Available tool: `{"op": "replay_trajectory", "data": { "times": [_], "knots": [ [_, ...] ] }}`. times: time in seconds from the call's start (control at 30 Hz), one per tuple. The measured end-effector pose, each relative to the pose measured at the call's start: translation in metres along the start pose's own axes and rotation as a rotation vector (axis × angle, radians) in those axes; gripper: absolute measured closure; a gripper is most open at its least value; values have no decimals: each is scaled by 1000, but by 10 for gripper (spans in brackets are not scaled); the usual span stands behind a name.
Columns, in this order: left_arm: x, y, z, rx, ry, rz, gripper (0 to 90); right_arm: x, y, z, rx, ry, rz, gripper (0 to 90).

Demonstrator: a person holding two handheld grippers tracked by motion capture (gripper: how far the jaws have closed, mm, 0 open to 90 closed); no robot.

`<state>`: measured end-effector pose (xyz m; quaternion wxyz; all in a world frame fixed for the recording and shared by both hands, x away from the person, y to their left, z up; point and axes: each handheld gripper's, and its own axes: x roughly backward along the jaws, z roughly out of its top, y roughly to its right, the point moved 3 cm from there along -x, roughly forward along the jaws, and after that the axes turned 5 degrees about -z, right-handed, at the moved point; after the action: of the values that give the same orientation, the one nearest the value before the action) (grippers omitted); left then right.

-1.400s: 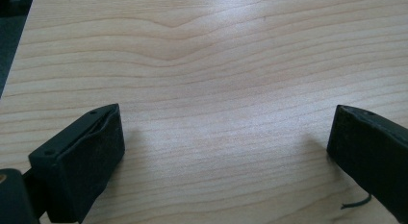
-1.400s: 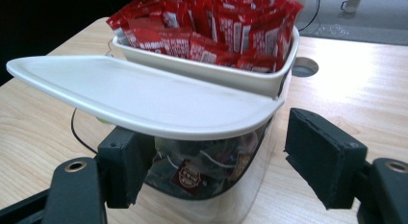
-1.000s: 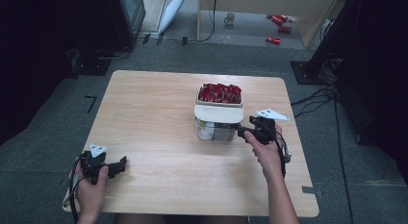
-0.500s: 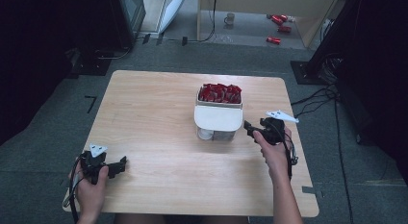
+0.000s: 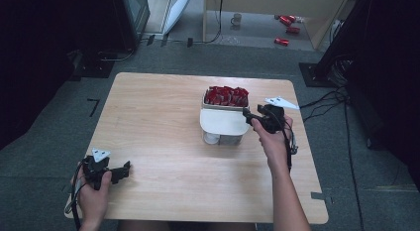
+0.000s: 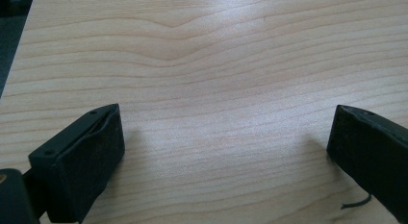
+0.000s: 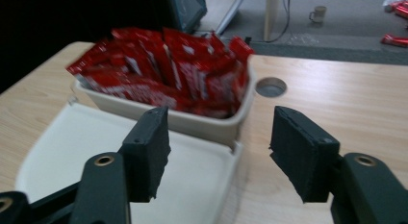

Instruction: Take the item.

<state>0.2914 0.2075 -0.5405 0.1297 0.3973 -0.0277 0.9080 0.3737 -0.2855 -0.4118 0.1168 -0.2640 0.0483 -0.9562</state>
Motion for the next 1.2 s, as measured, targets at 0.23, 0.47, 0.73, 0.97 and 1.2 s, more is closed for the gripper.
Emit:
{"op": "replay_trajectory", "data": {
  "times": [0.23, 0.47, 0.73, 0.97, 1.2],
  "knots": [
    [0, 0, 0, 0, 0, 0, 0, -18, -18, 10, 12, 37, 50, 514],
    [0, 0, 0, 0, 0, -1, 0, -35, -26, 15, 30, 33, 71, 515],
    [0, 0, 0, 0, 0, -1, 0, -47, -28, 14, 34, 5, 59, 439],
    [0, 0, 0, 0, 0, -1, 0, -49, -29, 13, 41, -3, 27, 519],
    [0, 0, 0, 0, 0, -1, 0, -45, -37, 13, 52, 11, 66, 620]
  ]
}}
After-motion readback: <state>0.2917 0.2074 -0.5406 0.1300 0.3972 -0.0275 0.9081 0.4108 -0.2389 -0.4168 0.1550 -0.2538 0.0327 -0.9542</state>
